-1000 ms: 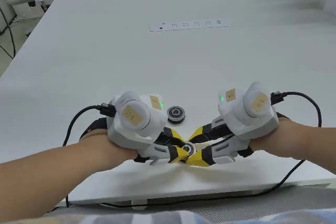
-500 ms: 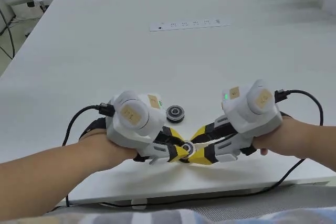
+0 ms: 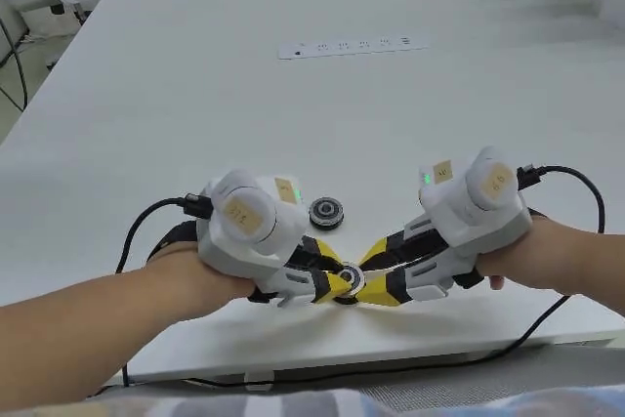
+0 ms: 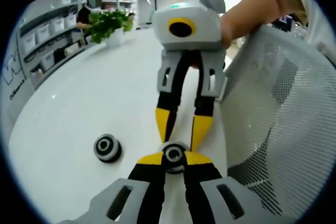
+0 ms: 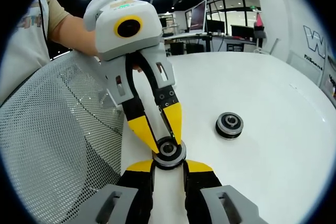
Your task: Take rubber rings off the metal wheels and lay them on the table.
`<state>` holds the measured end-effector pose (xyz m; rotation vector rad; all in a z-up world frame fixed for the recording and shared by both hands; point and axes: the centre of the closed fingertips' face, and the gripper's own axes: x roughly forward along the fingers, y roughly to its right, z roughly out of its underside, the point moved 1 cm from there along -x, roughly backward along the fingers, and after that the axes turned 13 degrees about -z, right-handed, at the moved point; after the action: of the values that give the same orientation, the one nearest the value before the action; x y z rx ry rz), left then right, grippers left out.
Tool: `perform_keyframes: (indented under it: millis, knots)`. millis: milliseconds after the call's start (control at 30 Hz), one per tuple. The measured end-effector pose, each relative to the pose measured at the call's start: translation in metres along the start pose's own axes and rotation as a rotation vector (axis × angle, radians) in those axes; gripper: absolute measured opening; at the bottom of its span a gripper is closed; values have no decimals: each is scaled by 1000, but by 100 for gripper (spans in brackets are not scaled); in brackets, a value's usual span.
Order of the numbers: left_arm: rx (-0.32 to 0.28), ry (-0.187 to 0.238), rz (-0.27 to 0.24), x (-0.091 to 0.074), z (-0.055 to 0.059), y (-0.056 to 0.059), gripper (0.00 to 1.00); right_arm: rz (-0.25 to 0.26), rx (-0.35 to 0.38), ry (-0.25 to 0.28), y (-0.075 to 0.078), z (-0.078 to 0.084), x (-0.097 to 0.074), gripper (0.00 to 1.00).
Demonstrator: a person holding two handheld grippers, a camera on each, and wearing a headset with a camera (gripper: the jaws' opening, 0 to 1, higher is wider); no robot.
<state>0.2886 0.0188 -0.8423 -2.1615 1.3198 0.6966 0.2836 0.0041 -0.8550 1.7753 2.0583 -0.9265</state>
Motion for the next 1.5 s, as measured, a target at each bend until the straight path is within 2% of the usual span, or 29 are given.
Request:
perform_keyframes:
  millis: [100,200,433,800,833,1000,1167,1233,1267,1300,1333,1500]
  knots:
    - [-1,1,0,0,0,0,13,2,-8,-19,1,3,0,16]
    - [0,1,0,0,0,0,13,4,1,-27,1,8,-1,9]
    - [0,1,-2,0,0,0,13,5,3,-31,2,7,-1,6]
    - [9,0,-5,0,1,0,13,21,73,-14,7,7,-5,0]
    - [11,-1,-7,0,1,0,13,16,107,-3,6,7,-6,0]
    - [13,-5,-9,0,1,0,13,13,173,40,7,5,-8,0]
    - [12,-10,-16,0,1,0,13,13,286,99,9,4,-9,0]
    - [13,-11,-21,0,1,0,12,22,332,128,12,2,-10,0]
    - [13,-11,-20,0,1,0,12,32,347,161,14,-2,-12,0]
    - [9,-14,-21,0,1,-1,12,11,370,207,12,-10,-12,0]
    - [10,-16,-24,0,2,-1,12,19,376,175,15,-4,-14,0]
    - [11,-31,-35,0,1,-1,12,18,378,193,13,-6,-12,0]
